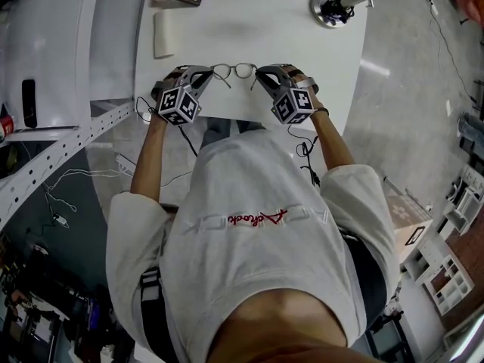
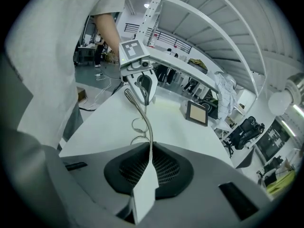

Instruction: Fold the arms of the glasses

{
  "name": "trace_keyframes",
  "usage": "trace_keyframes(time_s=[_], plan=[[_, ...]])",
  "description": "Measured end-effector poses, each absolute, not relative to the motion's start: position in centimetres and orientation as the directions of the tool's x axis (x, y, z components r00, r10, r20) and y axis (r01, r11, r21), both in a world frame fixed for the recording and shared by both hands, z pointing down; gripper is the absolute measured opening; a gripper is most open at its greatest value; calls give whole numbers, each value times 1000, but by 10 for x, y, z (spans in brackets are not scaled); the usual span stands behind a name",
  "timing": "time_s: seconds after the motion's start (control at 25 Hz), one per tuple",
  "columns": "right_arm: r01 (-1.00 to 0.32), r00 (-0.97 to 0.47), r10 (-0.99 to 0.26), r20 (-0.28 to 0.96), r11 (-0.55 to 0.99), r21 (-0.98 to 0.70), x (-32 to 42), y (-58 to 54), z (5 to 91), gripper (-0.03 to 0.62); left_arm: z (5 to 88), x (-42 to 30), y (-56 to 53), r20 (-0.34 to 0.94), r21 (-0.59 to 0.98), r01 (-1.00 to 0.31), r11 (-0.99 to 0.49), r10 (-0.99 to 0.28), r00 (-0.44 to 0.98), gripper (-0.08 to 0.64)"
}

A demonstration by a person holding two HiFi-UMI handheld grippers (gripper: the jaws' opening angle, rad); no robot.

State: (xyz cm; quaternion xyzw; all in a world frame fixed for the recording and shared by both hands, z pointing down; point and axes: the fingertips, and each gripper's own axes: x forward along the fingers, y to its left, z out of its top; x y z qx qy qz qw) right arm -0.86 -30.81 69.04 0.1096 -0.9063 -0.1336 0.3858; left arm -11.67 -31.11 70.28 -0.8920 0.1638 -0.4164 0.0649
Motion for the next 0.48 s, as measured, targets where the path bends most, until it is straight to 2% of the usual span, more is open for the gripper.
trace_keyframes(time_s=[0.48], plan=[[-91, -683, -279, 675, 949, 300, -9, -311, 689, 46, 720, -87, -320, 762, -222, -136, -965, -259, 594, 29]])
